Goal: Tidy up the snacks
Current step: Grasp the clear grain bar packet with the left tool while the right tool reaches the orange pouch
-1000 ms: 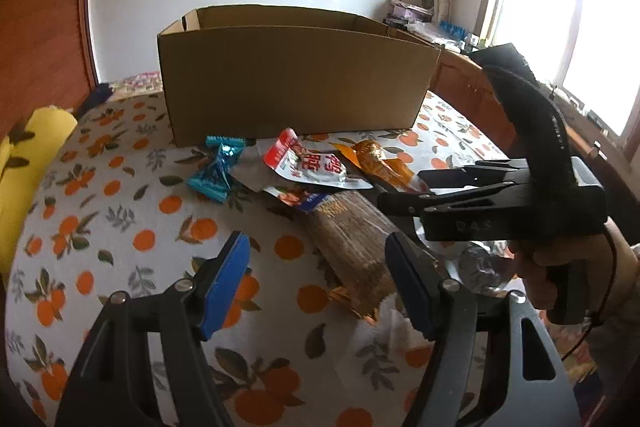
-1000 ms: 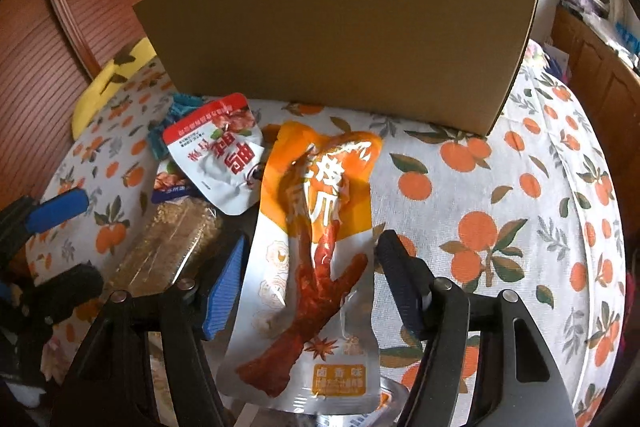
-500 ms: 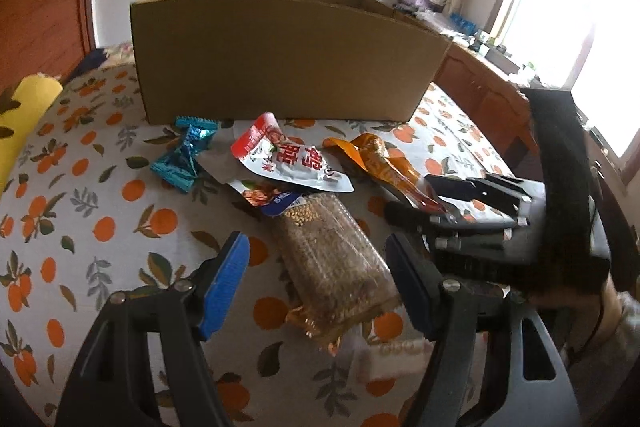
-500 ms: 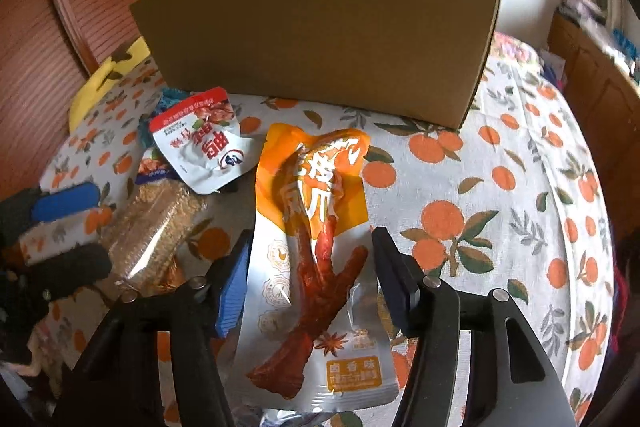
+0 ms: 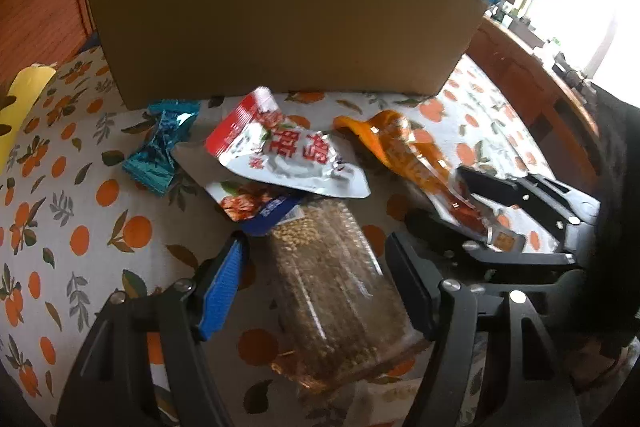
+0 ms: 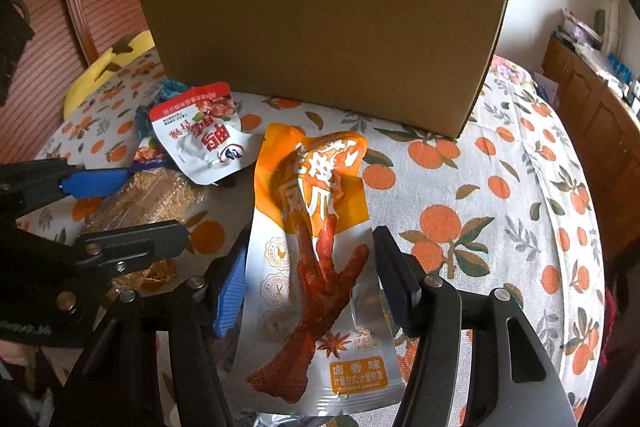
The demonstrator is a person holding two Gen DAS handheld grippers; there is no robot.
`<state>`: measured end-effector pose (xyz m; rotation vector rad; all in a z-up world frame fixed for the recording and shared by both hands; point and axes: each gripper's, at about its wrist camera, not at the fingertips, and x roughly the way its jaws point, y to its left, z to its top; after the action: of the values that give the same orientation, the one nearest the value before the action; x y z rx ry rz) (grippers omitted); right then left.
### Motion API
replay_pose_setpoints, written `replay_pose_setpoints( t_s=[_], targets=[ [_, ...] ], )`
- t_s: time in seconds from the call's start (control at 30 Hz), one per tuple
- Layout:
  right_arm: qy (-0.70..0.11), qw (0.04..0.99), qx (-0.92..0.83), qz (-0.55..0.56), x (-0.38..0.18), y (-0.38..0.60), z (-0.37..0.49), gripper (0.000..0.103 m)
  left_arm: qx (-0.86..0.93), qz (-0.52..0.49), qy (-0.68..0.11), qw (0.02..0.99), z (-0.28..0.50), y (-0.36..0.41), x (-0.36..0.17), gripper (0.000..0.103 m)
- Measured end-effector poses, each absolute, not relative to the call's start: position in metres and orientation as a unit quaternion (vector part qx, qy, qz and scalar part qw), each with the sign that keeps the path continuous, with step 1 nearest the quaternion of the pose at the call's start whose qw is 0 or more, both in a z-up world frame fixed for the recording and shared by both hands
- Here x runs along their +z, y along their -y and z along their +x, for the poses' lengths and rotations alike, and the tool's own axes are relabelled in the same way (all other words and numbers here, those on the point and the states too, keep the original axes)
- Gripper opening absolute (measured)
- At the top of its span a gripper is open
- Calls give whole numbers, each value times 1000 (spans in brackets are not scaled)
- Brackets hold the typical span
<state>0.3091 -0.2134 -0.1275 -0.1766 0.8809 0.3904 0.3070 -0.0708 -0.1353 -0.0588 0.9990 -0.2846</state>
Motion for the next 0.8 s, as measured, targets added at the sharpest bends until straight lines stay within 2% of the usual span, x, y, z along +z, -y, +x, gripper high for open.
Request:
replay_pose_setpoints(
  t_s=[0.43, 0.53, 0.57, 0.63, 0.8],
  targets=[
    [-422, 882, 200, -60, -127, 222, 310, 60, -131, 23, -482, 866, 306, 80, -140, 71],
    [-422, 882, 200, -60, -127, 221, 310, 60, -128, 26, -478, 869, 302, 79, -140, 60],
    [-422, 882, 200, -61, -127, 222, 310, 60, -128, 25, -476, 870, 301, 78, -139, 49],
    [-422, 882, 200, -62, -127, 222, 310, 60, -127, 28, -476, 870, 299, 77, -139, 45],
    [-421, 883, 198, -66, -127, 222, 310, 60, -141, 33, -463, 875, 285, 72, -132, 44]
  ],
)
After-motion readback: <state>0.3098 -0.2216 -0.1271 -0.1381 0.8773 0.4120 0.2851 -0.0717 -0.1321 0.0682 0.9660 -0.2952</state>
